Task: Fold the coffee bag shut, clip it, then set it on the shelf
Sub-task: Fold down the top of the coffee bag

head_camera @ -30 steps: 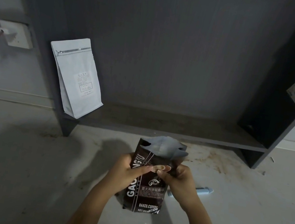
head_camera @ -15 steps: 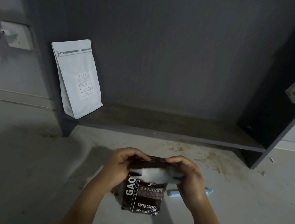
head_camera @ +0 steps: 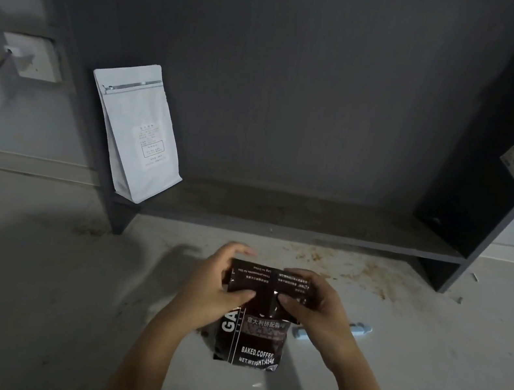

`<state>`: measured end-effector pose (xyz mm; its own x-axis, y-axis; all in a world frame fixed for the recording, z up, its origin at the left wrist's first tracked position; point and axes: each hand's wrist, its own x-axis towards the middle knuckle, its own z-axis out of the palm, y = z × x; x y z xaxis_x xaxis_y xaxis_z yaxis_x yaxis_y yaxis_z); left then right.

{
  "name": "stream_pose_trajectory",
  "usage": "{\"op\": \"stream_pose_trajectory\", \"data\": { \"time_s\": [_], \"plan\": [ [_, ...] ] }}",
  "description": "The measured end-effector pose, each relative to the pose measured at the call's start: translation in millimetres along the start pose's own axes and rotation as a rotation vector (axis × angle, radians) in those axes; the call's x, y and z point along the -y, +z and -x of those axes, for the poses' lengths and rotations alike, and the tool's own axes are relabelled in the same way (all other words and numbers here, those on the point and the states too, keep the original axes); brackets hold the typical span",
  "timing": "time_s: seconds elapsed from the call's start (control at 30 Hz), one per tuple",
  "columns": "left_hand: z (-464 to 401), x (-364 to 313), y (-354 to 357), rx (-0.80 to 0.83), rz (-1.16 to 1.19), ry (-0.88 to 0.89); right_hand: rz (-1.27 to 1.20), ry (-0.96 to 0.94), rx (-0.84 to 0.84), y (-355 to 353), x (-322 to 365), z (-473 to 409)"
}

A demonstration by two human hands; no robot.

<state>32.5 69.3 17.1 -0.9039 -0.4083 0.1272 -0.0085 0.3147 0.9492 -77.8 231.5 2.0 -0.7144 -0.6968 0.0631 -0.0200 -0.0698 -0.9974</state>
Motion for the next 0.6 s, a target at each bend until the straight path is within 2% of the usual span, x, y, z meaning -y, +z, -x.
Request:
{"op": "stream_pose_trajectory", "data": {
  "time_s": [0.1, 0.27, 0.4, 0.5, 0.6],
  "plan": [
    [-4, 12, 3, -0.126, 0.046, -0.071, 0.086, -0.033, -0.124, 3, -9, -2],
    [-7, 18, 13, -0.231, -0.021, -0.075, 0.159, -0.062, -0.276, 12, -18, -4],
    [-1, 18, 14, -0.170, -0.001, 0.075, 0.219, -0.077, -0.324, 14, -21, -6],
    [0, 21, 19, -0.288, 0.032, 0.116, 0.242, -0.102, -0.292, 14, -19, -3],
    [-1, 19, 27, -0.365, 0.016, 0.117, 0.139, -0.192, -0.262, 17, -10, 3]
  ]
}}
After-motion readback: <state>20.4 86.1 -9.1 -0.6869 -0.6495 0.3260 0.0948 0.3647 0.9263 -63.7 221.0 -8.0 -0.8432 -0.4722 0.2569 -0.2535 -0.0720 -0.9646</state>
